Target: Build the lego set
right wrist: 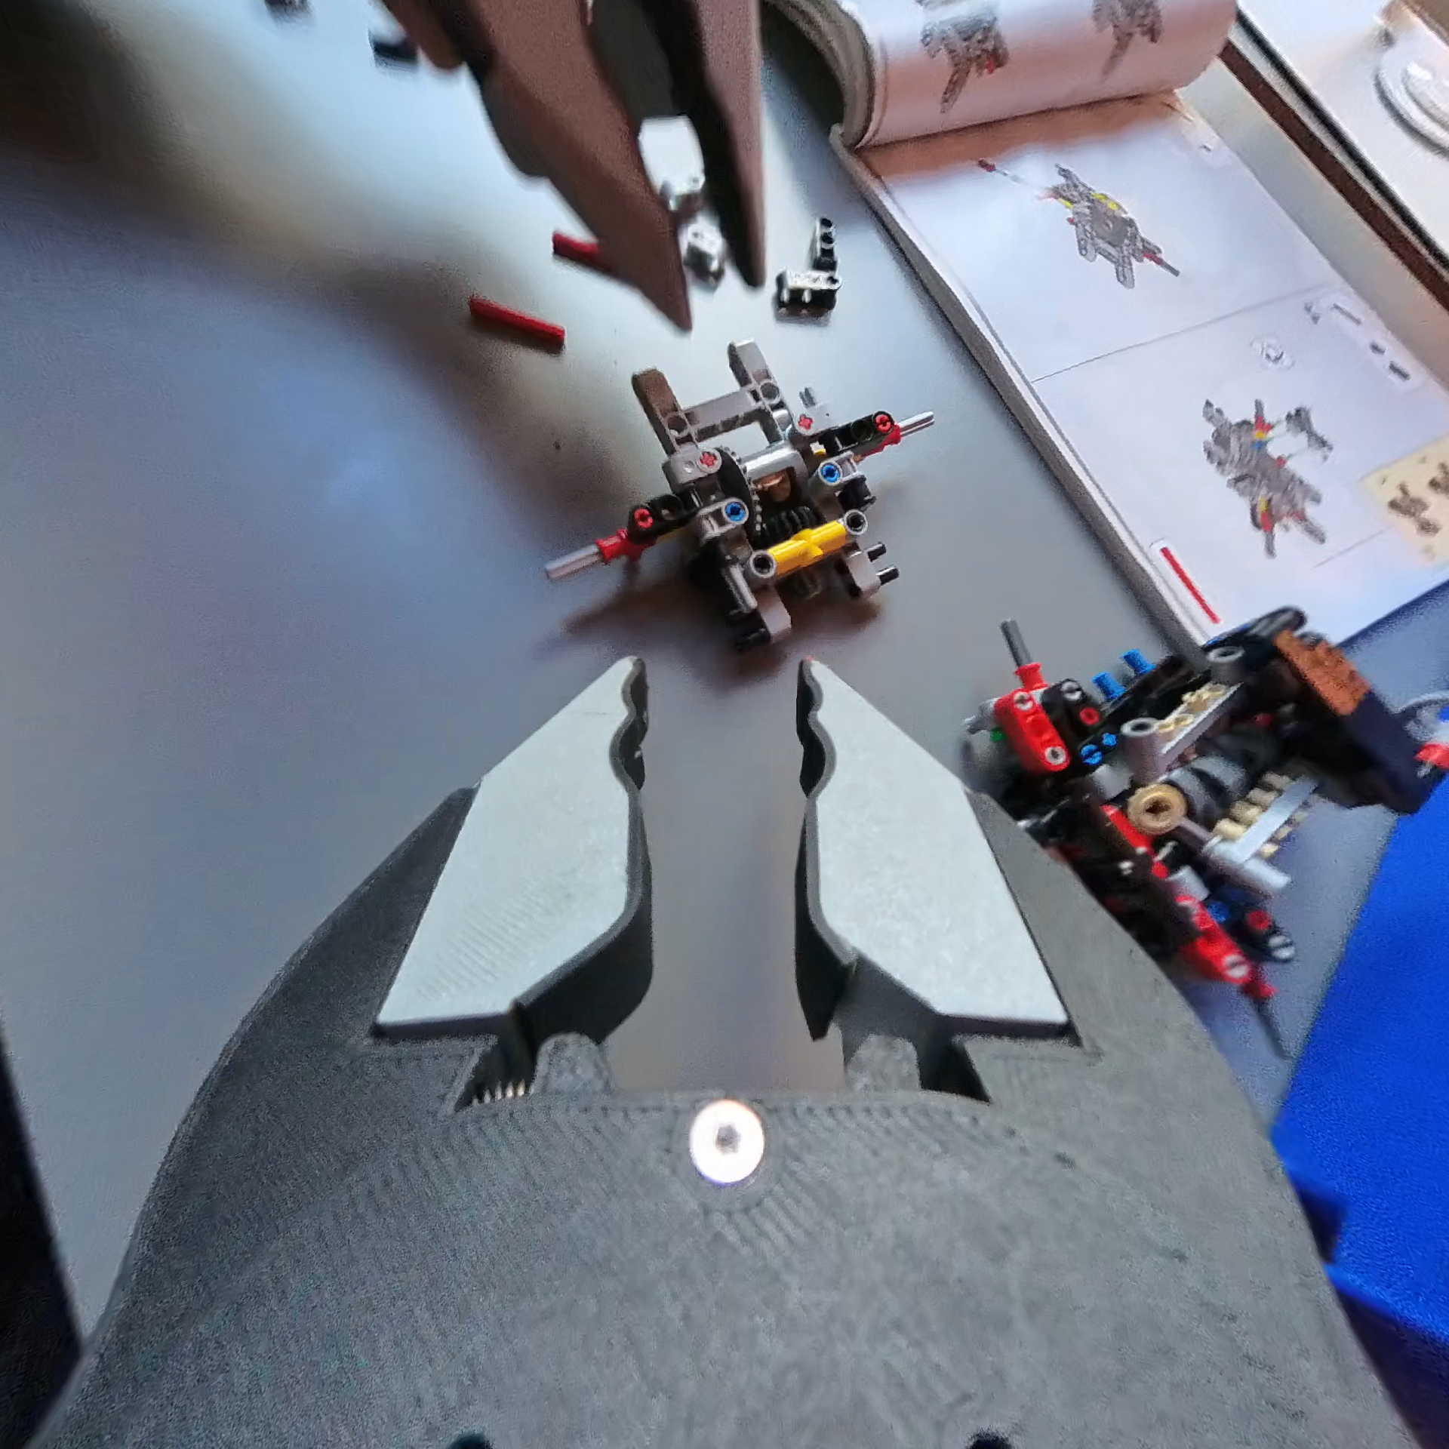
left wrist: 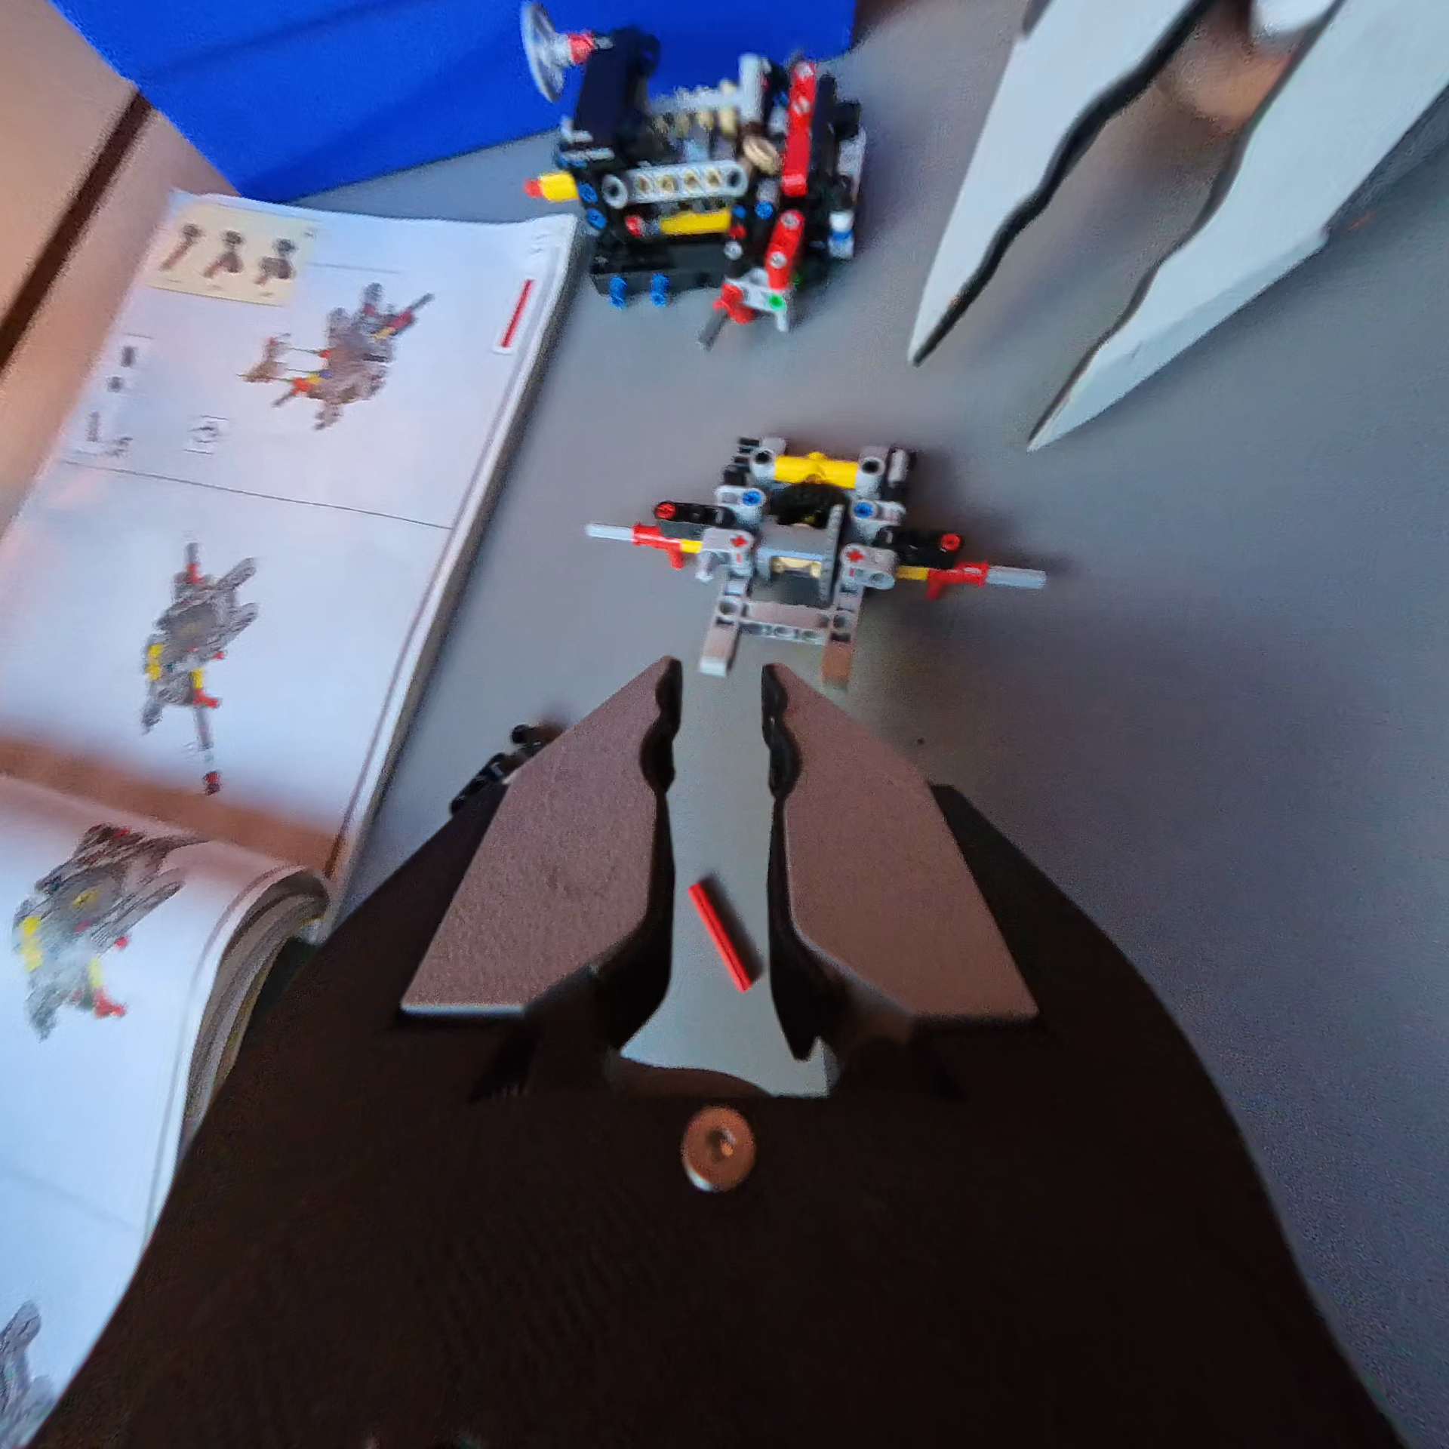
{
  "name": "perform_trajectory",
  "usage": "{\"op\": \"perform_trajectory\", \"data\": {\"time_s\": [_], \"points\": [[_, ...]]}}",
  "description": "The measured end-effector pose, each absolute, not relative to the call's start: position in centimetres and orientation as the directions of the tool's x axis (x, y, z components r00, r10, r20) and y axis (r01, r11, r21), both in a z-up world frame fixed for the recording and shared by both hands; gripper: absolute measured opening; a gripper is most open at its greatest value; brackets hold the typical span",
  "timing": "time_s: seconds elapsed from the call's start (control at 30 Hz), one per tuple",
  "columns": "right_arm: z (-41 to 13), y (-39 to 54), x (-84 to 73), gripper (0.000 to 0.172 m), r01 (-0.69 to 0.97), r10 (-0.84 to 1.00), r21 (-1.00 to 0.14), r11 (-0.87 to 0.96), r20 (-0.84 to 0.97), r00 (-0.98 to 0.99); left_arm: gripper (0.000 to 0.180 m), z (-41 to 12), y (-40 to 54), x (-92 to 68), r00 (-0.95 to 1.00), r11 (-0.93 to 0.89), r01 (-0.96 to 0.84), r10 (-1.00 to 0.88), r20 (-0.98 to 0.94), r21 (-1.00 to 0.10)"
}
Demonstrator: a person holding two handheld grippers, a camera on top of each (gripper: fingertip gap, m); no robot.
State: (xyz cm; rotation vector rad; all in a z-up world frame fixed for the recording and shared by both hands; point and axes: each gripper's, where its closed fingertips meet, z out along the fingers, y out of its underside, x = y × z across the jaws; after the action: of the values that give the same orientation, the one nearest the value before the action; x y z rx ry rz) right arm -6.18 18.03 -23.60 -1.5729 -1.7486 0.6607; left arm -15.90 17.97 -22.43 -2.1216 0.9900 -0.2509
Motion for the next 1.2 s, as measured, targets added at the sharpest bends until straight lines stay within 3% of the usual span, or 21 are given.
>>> {"op": "perform_trajectory", "data": {"time_s": [0.17, 0.27, 0.37, 0.47, 0.57, 0.7, 0.73, 0.9, 0.97, 1.1, 1.2], "points": [[-23.0, 16.5, -7.4, 0.055, 0.56, 0.993, -0.82, -0.115, -0.085, 0.079, 0.016, -24.4, 16.0, -12.5, 0.64, -0.474, -0.585, -0.769, -0.015, -0.658], [-24.3, 18.2, -7.3, 0.057, 0.601, 0.991, -0.794, -0.088, -0.01, 0.131, 0.018, -24.0, 15.3, -11.4, 0.625, -0.447, -0.601, -0.78, -0.041, -0.662], [-24.2, 18.3, -7.6, 0.06, 0.604, 0.992, -0.789, -0.11, -0.053, 0.111, 0.014, -22.4, 14.1, -9.6, 0.582, -0.462, -0.527, -0.808, 0.093, -0.714], [-24.1, 18.1, -7.7, 0.061, 0.607, 0.995, -0.789, -0.088, -0.042, 0.09, 0.015, -21.3, 14.7, -9.8, 0.579, -0.462, -0.496, -0.807, 0.117, -0.735], [-24.6, 17.8, -7.9, 0.061, 0.622, 0.996, -0.78, -0.073, -0.03, 0.08, 0.017, -21.3, 17.6, -12.6, 0.622, -0.404, -0.595, -0.779, -0.079, -0.695], [-25.3, 18.2, -8.2, 0.053, 0.657, 0.997, -0.752, -0.055, -0.003, 0.08, 0.04, -22.8, 19.6, -12.8, 0.495, -0.294, -0.769, -0.836, -0.237, -0.567], [-25.3, 18.3, -8.2, 0.052, 0.661, 0.998, -0.75, -0.041, 0.006, 0.068, 0.046, -23.4, 19.6, -12.4, 0.463, -0.287, -0.792, -0.858, -0.223, -0.538], [-25.4, 18.6, -8.5, 0.048, 0.657, 0.996, -0.749, 0.089, 0.071, -0.054, 0.025, -24.2, 18.6, -11.0, 0.4, -0.281, -0.803, -0.908, -0.125, -0.526], [-25.3, 18.3, -8.7, 0.046, 0.646, 0.99, -0.751, 0.134, 0.075, -0.118, 0.024, -24.1, 17.7, -10.3, 0.393, -0.292, -0.785, -0.917, -0.075, -0.546], [-24.9, 17.8, -9.2, 0.043, 0.61, 0.971, -0.759, 0.227, 0.131, -0.197, 0.043, -23.9, 17.0, -10.1, 0.404, -0.291, -0.777, -0.91, -0.089, -0.558], [-25.1, 17.4, -8.9, 0.045, 0.604, 0.958, -0.746, 0.279, 0.169, -0.233, 0.047, -23.6, 16.8, -9.4, 0.398, -0.286, -0.763, -0.915, -0.072, -0.579]]}}
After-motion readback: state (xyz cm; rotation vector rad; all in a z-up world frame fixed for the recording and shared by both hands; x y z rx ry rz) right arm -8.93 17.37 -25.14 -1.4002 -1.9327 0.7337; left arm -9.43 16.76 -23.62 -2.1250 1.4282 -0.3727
